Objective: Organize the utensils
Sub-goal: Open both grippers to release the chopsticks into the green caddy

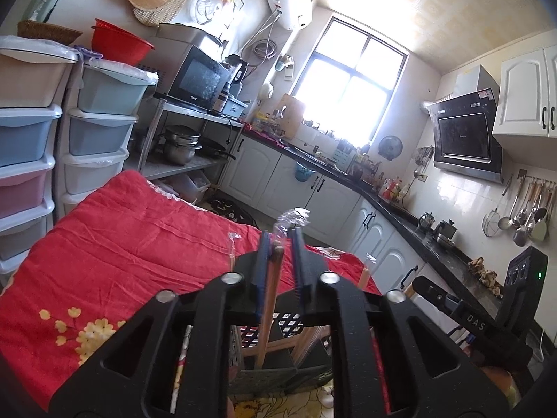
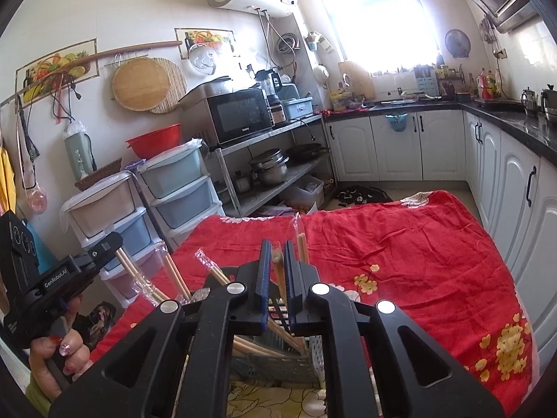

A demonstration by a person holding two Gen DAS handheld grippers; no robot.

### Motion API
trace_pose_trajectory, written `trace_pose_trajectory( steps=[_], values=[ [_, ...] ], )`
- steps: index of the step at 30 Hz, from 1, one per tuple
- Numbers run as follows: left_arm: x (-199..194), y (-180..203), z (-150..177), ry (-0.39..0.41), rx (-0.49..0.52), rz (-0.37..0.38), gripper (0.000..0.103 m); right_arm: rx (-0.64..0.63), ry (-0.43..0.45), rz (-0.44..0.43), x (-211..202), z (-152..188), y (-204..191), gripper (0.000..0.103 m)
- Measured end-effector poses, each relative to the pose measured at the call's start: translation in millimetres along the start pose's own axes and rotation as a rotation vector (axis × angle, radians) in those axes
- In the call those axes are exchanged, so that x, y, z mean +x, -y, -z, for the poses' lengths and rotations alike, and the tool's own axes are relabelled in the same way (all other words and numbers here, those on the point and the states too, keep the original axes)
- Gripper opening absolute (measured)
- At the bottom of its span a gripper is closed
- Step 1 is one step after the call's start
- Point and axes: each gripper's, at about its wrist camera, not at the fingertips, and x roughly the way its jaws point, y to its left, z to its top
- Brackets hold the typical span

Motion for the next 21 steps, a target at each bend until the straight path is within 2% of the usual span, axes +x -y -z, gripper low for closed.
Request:
trace_pose_trajectory(
  steps=[2, 4, 6, 10, 14, 16, 21],
  values=[
    [-1, -1, 0, -0.002, -0.005, 0.001, 0.013, 0.007, -0.004, -0.002, -2, 2, 0, 0.018],
    [-2, -1, 0, 0.0, -0.004, -0.001, 0.015, 0.013, -0.003, 0.001, -4, 4, 1, 0.022],
    [-2, -2, 0, 0.002, -0.005, -0.004, 0.024, 0.019, -0.005, 0.002, -6, 5, 3, 0.023],
    [-5, -5, 3, -0.004, -0.016, -0.006, 0.032, 0.033, -0.01, 0.001, -11, 7, 6, 0.03],
    [-11, -7, 6, -0.008, -0.03, -0.005, 0.046, 0.037, -0.011, 0.001, -18, 10, 6, 0.035],
    [-14, -7, 6, -0.007, -0.032, -0.004, 0.05, 0.036, -0.009, 0.001, -22, 10, 7, 0.038],
    [-25, -7, 8, -0.011, -0.043, -0.007, 0.071, 0.016, -0.002, 0.014, -32, 12, 6, 0.04]
  ],
)
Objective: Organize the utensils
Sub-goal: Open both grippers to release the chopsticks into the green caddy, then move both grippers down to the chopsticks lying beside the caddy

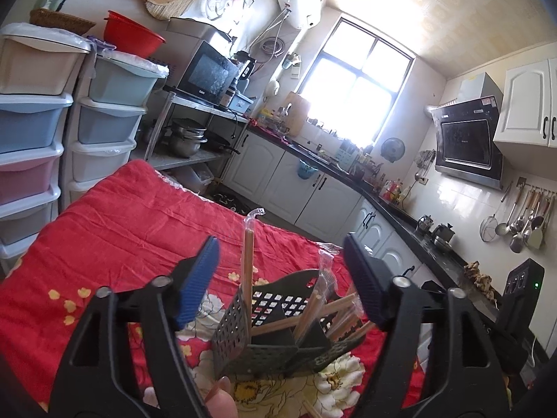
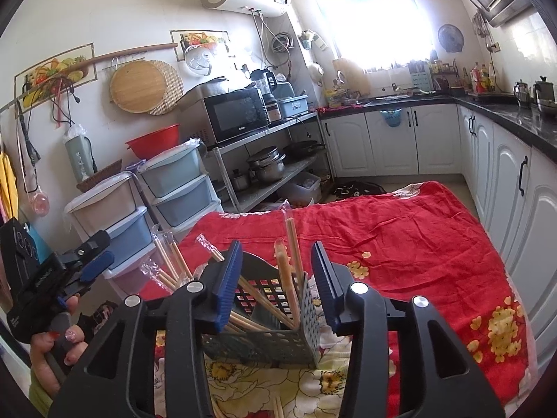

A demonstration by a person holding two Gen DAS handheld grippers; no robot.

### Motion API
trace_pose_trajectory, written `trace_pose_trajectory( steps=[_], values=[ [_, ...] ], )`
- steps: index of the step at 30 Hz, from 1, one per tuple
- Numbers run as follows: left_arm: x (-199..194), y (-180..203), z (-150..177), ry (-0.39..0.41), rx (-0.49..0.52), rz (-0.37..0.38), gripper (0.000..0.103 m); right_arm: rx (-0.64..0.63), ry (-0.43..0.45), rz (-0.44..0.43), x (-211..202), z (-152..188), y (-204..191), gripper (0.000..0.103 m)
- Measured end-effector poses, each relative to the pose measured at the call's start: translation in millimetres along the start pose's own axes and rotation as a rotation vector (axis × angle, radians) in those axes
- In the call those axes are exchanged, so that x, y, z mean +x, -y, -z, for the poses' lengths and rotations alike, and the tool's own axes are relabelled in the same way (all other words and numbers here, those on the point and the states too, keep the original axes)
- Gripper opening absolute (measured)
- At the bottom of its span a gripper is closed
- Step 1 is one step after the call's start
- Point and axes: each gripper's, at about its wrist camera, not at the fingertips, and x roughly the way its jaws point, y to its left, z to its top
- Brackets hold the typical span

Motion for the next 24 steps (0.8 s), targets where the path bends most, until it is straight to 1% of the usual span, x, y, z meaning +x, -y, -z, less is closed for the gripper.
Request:
trace_pose_trajectory(
  steps=[1, 3, 8, 15, 24],
  values=[
    [-2, 0, 1, 0.0, -0.003, -0.003, 0.073, -0.003, 0.0, 0.001, -1, 0, 0, 0.042],
    [-6, 0, 1, -0.005, -0.008, -0.007, 0.082, -0.007, 0.003, 0.005, -4, 2, -1, 0.044],
    [-12, 0, 8, -0.03, -0.007, -0.014, 0.092, -0.02, 0.001, 0.004, -11, 6, -3, 0.045],
    [-15, -3, 22, -0.074, 0.002, -0.028, 0.092, -0.04, -0.018, -0.003, -17, 15, -7, 0.047],
    [-16, -15, 42, -0.137, -0.019, -0.059, 0.092, -0.075, -0.091, -0.013, -13, 36, -16, 0.05]
  ],
)
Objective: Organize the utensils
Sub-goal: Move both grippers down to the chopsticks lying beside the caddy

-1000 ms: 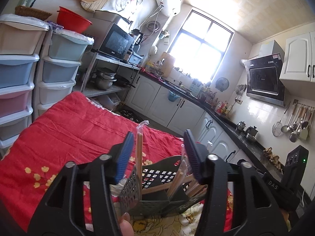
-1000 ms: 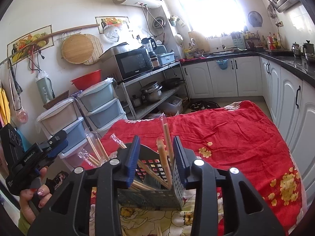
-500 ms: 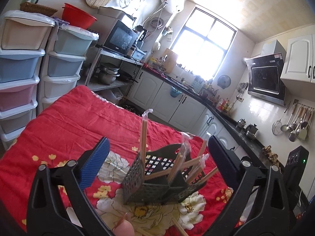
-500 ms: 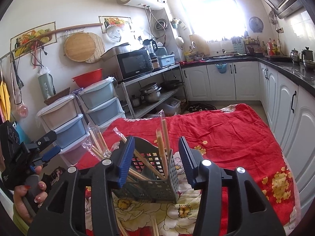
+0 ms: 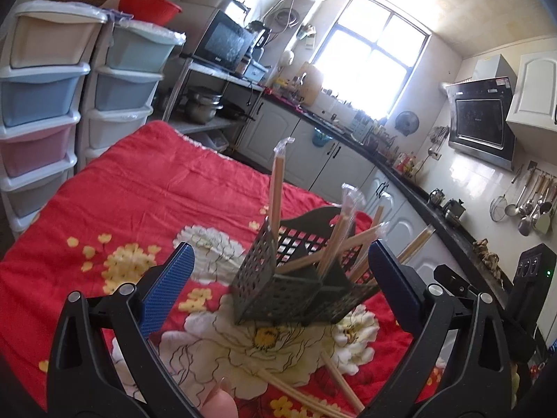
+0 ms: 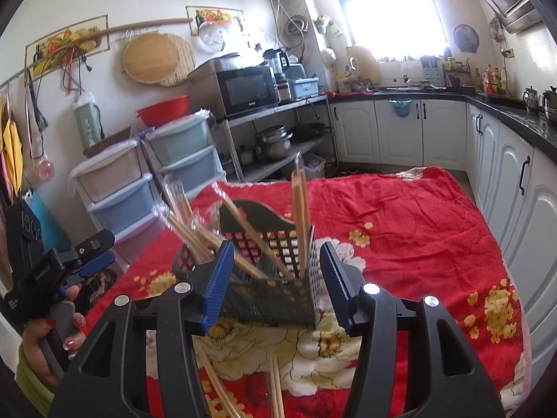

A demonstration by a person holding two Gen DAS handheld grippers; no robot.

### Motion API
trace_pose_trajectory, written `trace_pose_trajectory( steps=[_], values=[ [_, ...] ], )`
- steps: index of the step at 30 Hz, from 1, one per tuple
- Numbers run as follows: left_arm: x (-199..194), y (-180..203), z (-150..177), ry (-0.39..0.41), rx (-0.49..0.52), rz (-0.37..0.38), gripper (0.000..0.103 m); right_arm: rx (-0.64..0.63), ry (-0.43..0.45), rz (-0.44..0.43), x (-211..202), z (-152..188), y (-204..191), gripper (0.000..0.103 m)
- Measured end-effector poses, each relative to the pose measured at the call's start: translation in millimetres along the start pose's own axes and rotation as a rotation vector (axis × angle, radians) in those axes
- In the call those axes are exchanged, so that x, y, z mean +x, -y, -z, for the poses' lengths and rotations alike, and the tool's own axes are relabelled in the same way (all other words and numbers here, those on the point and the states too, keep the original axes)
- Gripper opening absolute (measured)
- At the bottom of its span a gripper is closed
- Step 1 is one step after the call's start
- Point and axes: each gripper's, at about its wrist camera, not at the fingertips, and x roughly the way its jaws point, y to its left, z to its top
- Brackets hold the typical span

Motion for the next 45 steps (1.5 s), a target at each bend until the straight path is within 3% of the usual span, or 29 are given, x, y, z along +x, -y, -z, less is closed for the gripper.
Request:
trace_pose_trajectory(
  steps=[29, 42, 45],
  values=[
    [15, -25, 54, -0.196, -0.012, -0.067, 0.092, -0.083, -0.232, -0.035, 38, 60, -18, 0.051],
    [26, -24, 80, -0.312, -0.008, -0.038, 0.092, -0.108, -0.325, -0.038, 51, 85, -16, 0.051],
    [29, -25, 84, -0.34, -0.015, -0.024, 0.086, -0.115, -0.345, -0.038, 55, 89, -14, 0.051]
  ],
)
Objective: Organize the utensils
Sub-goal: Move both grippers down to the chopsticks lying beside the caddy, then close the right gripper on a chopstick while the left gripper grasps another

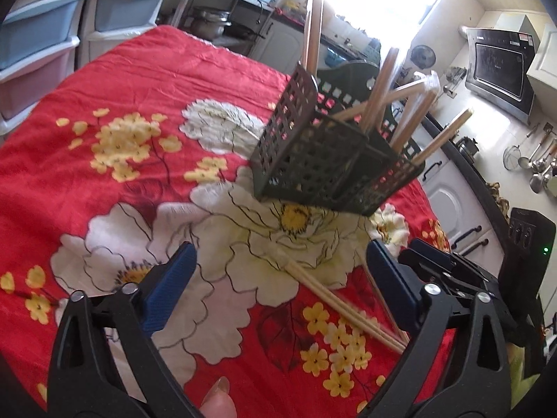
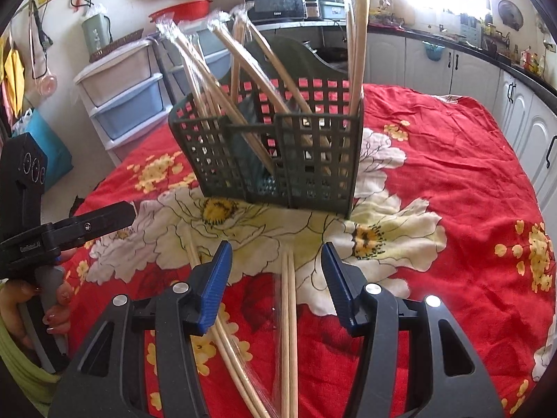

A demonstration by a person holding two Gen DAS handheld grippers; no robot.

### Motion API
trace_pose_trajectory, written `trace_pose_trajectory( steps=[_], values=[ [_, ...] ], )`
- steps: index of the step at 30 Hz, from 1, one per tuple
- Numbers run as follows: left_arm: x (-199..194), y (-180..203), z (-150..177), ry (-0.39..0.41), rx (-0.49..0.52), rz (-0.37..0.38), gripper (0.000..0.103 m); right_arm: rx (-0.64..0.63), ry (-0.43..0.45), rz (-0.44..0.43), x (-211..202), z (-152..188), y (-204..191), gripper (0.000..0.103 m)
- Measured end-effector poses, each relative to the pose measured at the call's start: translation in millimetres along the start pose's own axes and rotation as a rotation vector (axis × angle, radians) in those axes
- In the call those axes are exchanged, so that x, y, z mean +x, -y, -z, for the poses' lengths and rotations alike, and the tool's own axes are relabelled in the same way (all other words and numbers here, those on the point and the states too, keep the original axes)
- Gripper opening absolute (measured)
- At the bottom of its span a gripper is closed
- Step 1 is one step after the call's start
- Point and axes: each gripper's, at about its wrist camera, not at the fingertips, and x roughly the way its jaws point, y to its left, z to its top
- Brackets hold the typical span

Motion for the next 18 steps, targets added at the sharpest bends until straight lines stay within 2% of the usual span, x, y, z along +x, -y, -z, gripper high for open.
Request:
trace_pose_trajectory(
  steps=[3, 6, 8, 15, 18],
  values=[
    [5, 0, 4, -0.031, -0.001, 0.011, 0.081, -0.002, -0.018, -0.003, 5, 2, 1, 0.051],
    [12, 0, 7, -0.071, -0.011, 0.042, 0.067, -0.005, -0.047, -0.003, 14, 5, 3, 0.048],
    [16, 0, 9, -0.093, -0.007, 0.053, 0.064, -0.008, -0.066, -0.004, 18, 6, 4, 0.043],
    [30, 4, 15, -0.151, -0.004, 0.086, 0.049, -0.014, -0.115, -0.01, 32, 10, 5, 0.035],
    [35, 6, 15, -0.164, -0.003, 0.09, 0.048, -0.01, -0.131, -0.014, 38, 10, 7, 0.033]
  ],
)
